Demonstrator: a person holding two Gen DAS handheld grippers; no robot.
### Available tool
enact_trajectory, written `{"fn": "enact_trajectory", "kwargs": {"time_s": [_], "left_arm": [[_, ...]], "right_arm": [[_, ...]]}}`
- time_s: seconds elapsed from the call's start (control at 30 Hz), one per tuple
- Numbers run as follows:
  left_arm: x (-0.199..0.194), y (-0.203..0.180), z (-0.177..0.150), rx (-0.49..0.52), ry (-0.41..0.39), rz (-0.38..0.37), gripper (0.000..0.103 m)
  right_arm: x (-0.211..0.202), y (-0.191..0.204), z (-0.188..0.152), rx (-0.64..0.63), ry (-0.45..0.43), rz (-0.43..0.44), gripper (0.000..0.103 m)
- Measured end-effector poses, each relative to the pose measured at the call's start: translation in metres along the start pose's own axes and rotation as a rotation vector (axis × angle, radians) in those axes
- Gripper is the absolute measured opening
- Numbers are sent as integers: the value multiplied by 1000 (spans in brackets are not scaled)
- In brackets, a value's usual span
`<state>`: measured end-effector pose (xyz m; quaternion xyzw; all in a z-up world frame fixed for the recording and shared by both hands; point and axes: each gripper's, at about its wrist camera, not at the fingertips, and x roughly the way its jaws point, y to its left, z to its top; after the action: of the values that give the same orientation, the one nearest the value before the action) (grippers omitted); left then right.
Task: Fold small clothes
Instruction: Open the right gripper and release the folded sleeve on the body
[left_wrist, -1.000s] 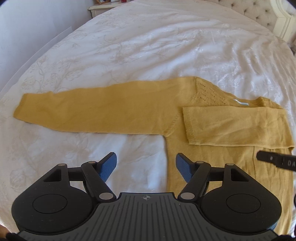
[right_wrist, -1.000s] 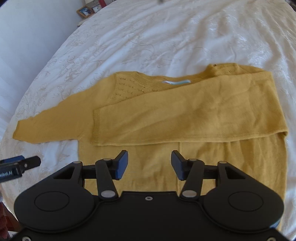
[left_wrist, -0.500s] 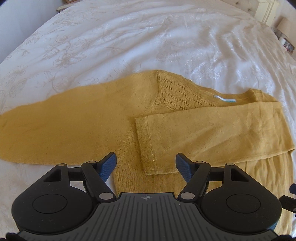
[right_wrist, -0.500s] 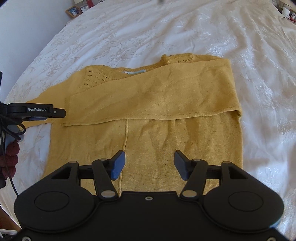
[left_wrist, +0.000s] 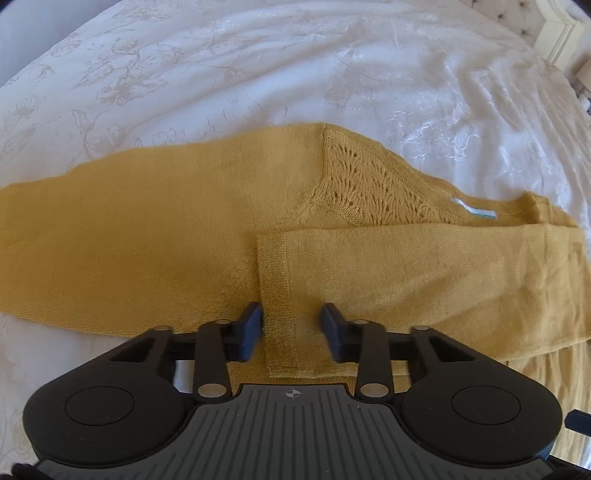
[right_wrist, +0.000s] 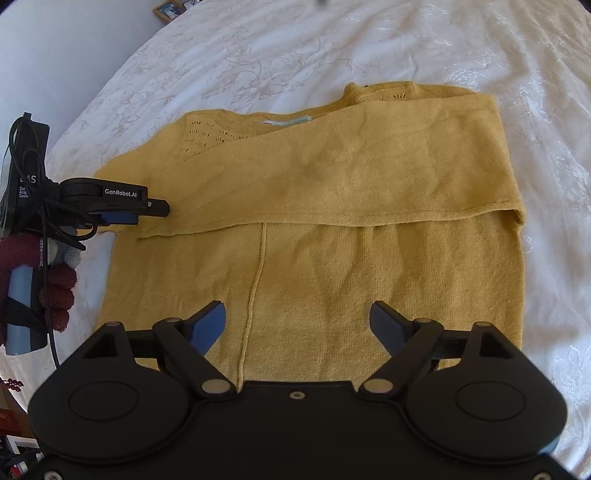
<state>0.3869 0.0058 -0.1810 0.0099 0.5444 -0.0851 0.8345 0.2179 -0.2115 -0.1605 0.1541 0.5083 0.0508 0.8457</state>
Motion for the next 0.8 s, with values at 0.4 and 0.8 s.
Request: {"fn": "enact_trajectory", "kwargs": {"time_s": [0.4,0.8], "left_arm": [[-37,15,23,-8,-170,154,5],[-4,14,14,-1,-28,116,25]], "right_arm": [[-14,-27,-2,88,-63,-64,88],[-10,-75,65,148,-174,-109,90]]}}
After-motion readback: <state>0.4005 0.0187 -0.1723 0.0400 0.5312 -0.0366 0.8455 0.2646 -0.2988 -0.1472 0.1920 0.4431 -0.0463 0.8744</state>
